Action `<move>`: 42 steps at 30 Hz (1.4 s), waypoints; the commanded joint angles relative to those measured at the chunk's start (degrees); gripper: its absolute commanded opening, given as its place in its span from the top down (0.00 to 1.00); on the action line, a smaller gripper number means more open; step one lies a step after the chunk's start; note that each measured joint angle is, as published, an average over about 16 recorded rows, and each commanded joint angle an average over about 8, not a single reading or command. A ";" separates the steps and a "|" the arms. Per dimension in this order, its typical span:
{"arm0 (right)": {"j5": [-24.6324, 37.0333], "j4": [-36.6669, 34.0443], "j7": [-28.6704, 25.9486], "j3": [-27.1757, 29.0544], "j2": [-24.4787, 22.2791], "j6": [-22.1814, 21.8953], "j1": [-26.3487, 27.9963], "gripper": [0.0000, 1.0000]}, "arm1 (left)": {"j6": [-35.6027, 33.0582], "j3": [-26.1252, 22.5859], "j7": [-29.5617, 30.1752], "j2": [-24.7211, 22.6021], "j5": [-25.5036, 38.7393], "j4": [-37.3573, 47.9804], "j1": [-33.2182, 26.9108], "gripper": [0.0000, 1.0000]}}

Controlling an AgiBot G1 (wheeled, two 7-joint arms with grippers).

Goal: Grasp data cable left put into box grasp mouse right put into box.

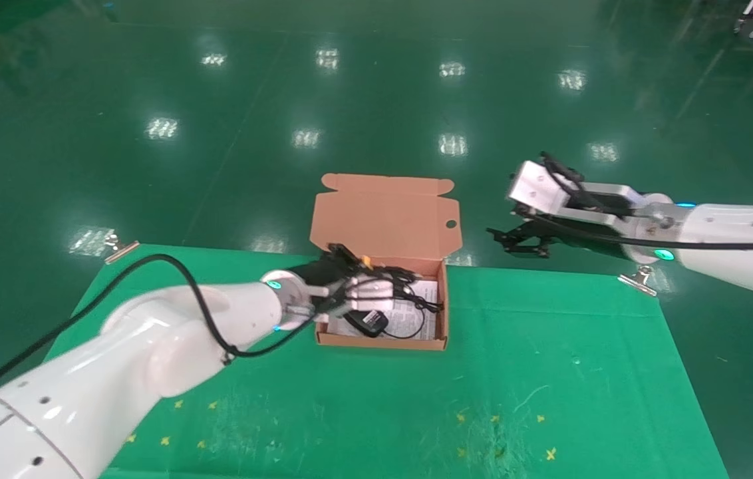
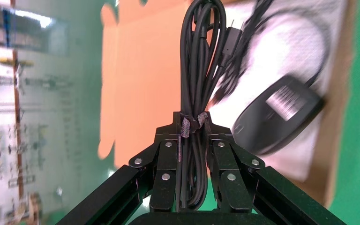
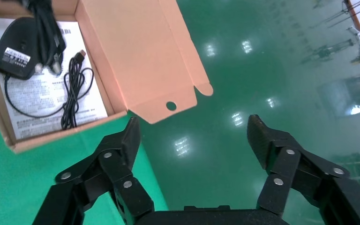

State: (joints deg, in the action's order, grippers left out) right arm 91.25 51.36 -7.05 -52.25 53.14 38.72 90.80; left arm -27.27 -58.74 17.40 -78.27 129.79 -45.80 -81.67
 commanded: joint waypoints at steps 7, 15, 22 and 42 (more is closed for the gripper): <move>5.43 9.35 -9.33 -1.37 -5.42 -0.18 -0.44 0.00 | 4.37 -8.12 -0.97 -0.44 -7.62 0.06 -0.22 0.75; 7.94 12.55 -12.46 -1.93 -6.89 -0.29 -0.65 0.00 | 5.13 -12.04 -1.07 -0.66 -9.89 1.00 -1.21 0.00; 7.53 11.91 -11.97 -1.89 -6.58 -0.32 -0.66 0.00 | 4.98 -11.29 -1.06 -0.59 -9.48 0.78 -1.10 0.00; 8.58 14.17 -7.32 0.40 -7.01 -1.51 5.90 0.00 | 13.44 -9.91 0.60 0.15 -8.63 0.40 -8.55 0.00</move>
State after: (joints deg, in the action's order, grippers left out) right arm 99.21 65.42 -14.79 -51.64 46.13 37.36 95.92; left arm -14.41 -68.59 17.86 -77.91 120.99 -45.84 -89.57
